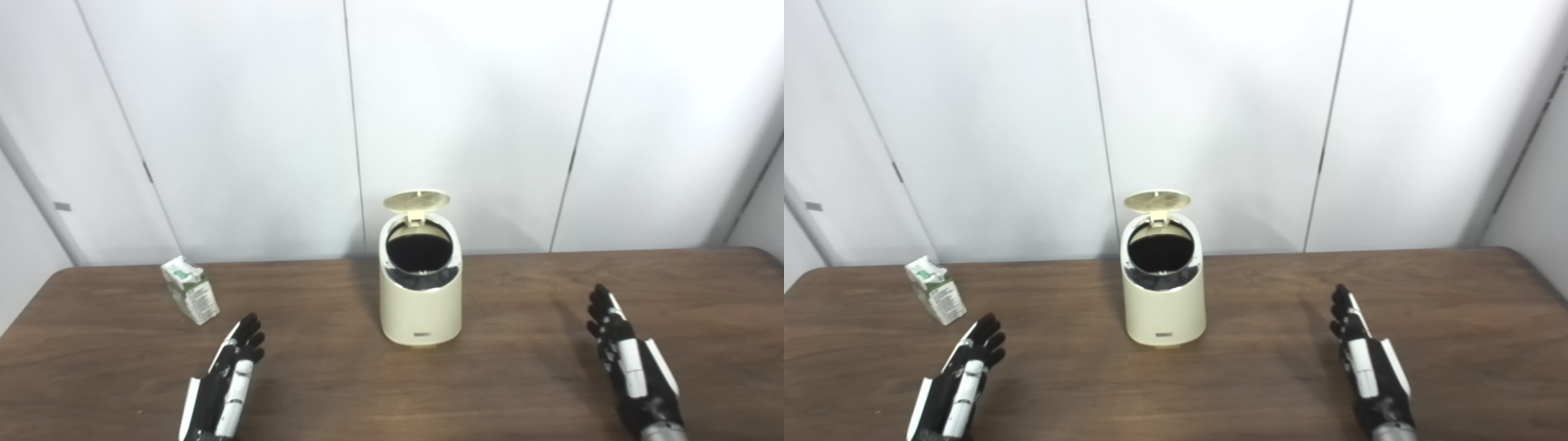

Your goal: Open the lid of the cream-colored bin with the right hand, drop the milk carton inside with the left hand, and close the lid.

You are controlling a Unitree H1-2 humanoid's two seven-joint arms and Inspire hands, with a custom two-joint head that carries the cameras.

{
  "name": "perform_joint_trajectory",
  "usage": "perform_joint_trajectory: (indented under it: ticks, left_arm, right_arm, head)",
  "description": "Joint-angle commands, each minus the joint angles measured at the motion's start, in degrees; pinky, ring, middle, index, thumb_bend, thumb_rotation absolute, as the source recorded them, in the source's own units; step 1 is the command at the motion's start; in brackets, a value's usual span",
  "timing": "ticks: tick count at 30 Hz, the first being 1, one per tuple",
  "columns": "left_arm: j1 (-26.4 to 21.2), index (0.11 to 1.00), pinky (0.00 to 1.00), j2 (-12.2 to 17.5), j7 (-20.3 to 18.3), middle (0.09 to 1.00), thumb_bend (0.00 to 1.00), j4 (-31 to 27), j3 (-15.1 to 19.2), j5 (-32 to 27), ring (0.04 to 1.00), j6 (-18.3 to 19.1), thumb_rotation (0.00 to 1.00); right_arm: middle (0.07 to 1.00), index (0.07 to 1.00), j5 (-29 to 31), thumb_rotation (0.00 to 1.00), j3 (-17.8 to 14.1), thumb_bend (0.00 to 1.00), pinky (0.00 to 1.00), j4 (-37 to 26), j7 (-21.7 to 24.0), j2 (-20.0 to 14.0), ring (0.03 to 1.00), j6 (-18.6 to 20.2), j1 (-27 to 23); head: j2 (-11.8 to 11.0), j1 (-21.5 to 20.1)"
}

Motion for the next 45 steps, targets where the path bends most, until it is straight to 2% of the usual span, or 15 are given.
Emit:
perform_joint_trajectory:
  ticks: [1,7,11,15,18,20,24,26,29,31,32,34,39,43,45]
  left_arm:
    - [3.16,0.926,0.84,-0.7,0.44,0.92,0.46,1.63,-0.4,0.55,0.888,0.32,0.76]
    - [3.69,0.921,0.85,-1.63,1.18,0.909,0.47,1.36,-1.17,2.04,0.883,0.11,0.78]
    - [3.91,0.915,0.86,-3.01,1.63,0.907,0.49,1.3,-0.99,1.33,0.886,0.58,0.74]
    - [3.78,0.909,0.84,-4.16,2.46,0.906,0.48,0.79,-0.58,1.03,0.879,1.59,0.71]
    - [3.59,0.908,0.84,-4.41,3.17,0.899,0.44,-0.72,0.15,0.29,0.869,3.58,0.59]
    - [3.35,0.924,0.83,-4.11,3.99,0.904,0.46,-1.55,0.85,1.05,0.88,4.15,0.47]
    - [3.03,0.894,0.72,-3.06,7.15,0.869,0.57,-3.15,1.48,7.37,0.822,4.12,0.42]
    - [2.66,0.873,0.68,-2.09,7.84,0.845,0.63,-5.21,1.84,9.21,0.773,5.26,0.27]
    - [1.71,0.868,0.79,-0.19,8.44,0.792,0.69,-8.74,2.15,13.77,0.749,9.11,0.19]
    - [0.69,0.875,0.74,1.57,8.0,0.778,0.74,-10.56,2.52,15.52,0.714,11.38,0.13]
    - [-0.01,0.877,0.67,2.67,7.78,0.805,0.76,-11.13,2.77,16.23,0.713,12.16,0.09]
    - [-1.4,0.872,0.63,4.78,7.44,0.822,0.78,-11.58,3.29,17.47,0.723,13.87,0.05]
    - [-5.07,0.895,0.75,11.5,5.76,0.857,0.86,-12.63,3.11,23.88,0.8,21.44,0.13]
    - [-9.23,0.901,0.62,16.74,4.04,0.875,0.9,-11.9,3.34,27.55,0.778,27.09,0.12]
    - [-10.78,0.899,0.63,18.64,3.59,0.884,0.9,-11.04,3.05,29.05,0.785,28.69,0.11]
  right_arm:
    - [1.0,1.0,1.21,1.0,-0.5,0.64,1.0,-1.16,-0.14,0.64,1.0,-2.11,0.99]
    - [1.0,1.0,2.08,1.0,-1.01,0.63,1.0,-2.72,0.07,0.24,1.0,-1.72,2.19]
    - [1.0,1.0,3.8,1.0,-1.28,0.67,1.0,-4.24,0.61,0.03,1.0,-0.32,3.02]
    - [0.943,0.96,4.26,1.0,-0.93,0.71,0.87,-7.72,0.19,0.1,0.937,2.69,3.67]
    - [0.92,0.933,4.23,1.0,-0.55,0.71,0.79,-10.47,0.15,-0.01,0.902,5.3,4.12]
    - [0.9,0.907,4.04,0.98,-0.36,0.74,0.76,-11.16,0.22,-0.17,0.886,6.2,4.18]
    - [0.892,0.893,4.26,0.96,-0.35,0.73,0.74,-12.57,0.08,0.1,0.873,7.37,4.29]
    - [0.896,0.899,4.04,0.96,-0.28,0.73,0.72,-13.82,-0.16,0.19,0.867,8.23,4.43]
    - [0.897,0.902,3.65,0.95,-0.23,0.73,0.71,-14.81,-0.39,0.34,0.872,9.11,4.37]
    - [0.897,0.906,3.62,0.95,-0.11,0.75,0.73,-15.13,-0.28,0.25,0.882,9.51,4.37]
    - [0.9,0.912,3.65,0.95,-0.05,0.76,0.75,-15.23,-0.24,0.17,0.893,9.7,4.36]
    - [0.9,0.911,3.85,0.94,-0.08,0.77,0.76,-15.27,-0.17,0.11,0.898,9.84,4.29]
    - [0.898,0.904,4.32,0.92,-0.47,0.8,0.76,-15.75,-0.68,0.4,0.894,10.67,4.24]
    - [0.845,0.846,4.02,0.9,-1.04,0.73,0.72,-17.5,-2.61,1.35,0.838,13.73,4.36]
    - [0.838,0.837,4.06,0.89,-1.07,0.72,0.71,-17.54,-2.68,1.34,0.829,13.91,4.34]
  head:
    - [0.02,0.82]
    - [-0.67,7.92]
    - [-0.89,10.62]
    - [-0.99,12.57]
    - [-1.0,13.63]
    - [-1.0,13.63]
    - [-1.47,15.05]
    - [-1.4,15.4]
    - [-1.37,15.85]
    - [-1.43,16.09]
    - [-1.47,16.23]
    - [-1.52,16.37]
    - [-1.47,16.68]
    - [-1.51,16.91]
    - [-1.51,17.09]
